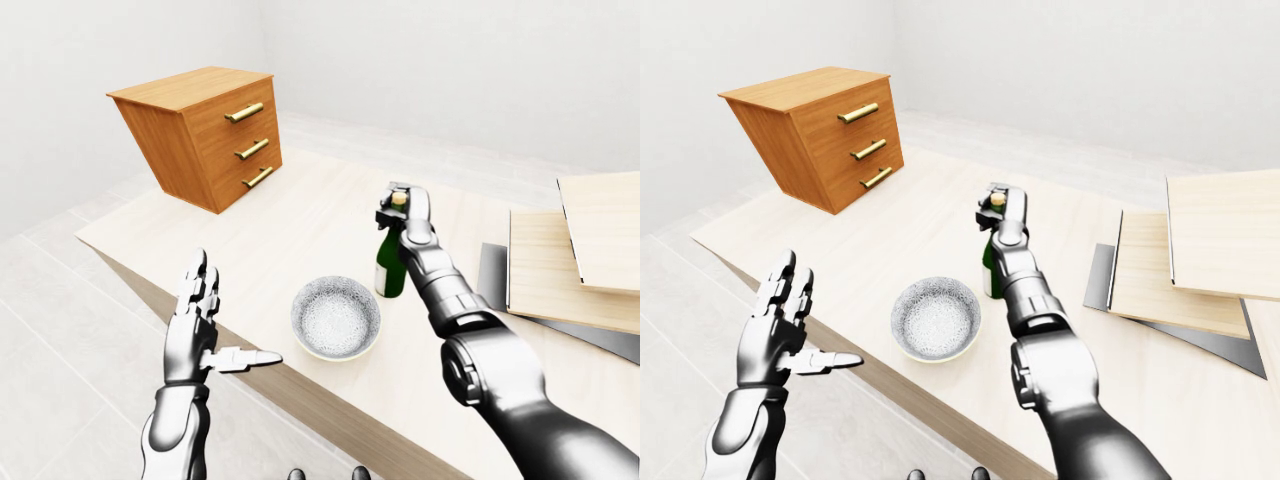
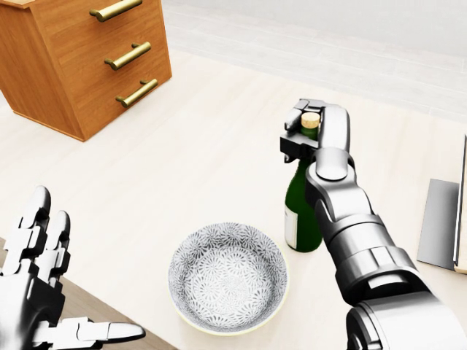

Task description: Put the wine bottle on the wine rack.

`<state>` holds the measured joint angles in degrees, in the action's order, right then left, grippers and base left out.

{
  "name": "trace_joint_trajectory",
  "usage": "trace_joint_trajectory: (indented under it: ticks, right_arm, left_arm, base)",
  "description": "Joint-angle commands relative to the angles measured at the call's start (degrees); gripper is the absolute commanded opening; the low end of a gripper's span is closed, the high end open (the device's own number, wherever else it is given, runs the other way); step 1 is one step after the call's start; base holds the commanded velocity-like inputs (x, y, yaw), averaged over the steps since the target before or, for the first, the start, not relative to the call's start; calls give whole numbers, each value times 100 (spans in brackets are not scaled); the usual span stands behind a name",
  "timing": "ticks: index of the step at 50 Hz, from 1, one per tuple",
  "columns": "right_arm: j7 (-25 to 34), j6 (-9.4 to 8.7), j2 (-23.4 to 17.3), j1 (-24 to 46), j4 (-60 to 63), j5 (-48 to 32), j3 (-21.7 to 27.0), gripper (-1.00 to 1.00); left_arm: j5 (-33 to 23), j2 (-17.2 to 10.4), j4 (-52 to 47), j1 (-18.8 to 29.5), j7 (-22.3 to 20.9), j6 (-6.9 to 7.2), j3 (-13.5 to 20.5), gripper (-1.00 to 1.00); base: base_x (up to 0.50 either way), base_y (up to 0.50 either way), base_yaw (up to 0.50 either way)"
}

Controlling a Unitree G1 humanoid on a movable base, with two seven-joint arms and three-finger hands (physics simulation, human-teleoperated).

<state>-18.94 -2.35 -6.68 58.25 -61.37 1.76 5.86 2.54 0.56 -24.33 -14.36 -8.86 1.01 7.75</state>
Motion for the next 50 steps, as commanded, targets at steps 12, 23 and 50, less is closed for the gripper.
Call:
trace_joint_trajectory:
  ticks: [12, 23, 50]
  right_arm:
    - [-46, -265, -279, -284, 1166, 108, -45, -100]
    - [46, -265, -420, -549, 2037, 121, 48, -100]
    - [229, -265, -1276, -1330, 5288, 927, 905, -100]
  left_arm:
    - [-26, -4, -25, 28, 11, 5, -48, 100]
    - [45, -16, 126, 106, 6, 5, -38, 100]
    - [25, -17, 207, 120, 59, -29, -90, 100]
  base:
    - [0, 0, 0]
    - [0, 0, 0]
    - [0, 0, 0]
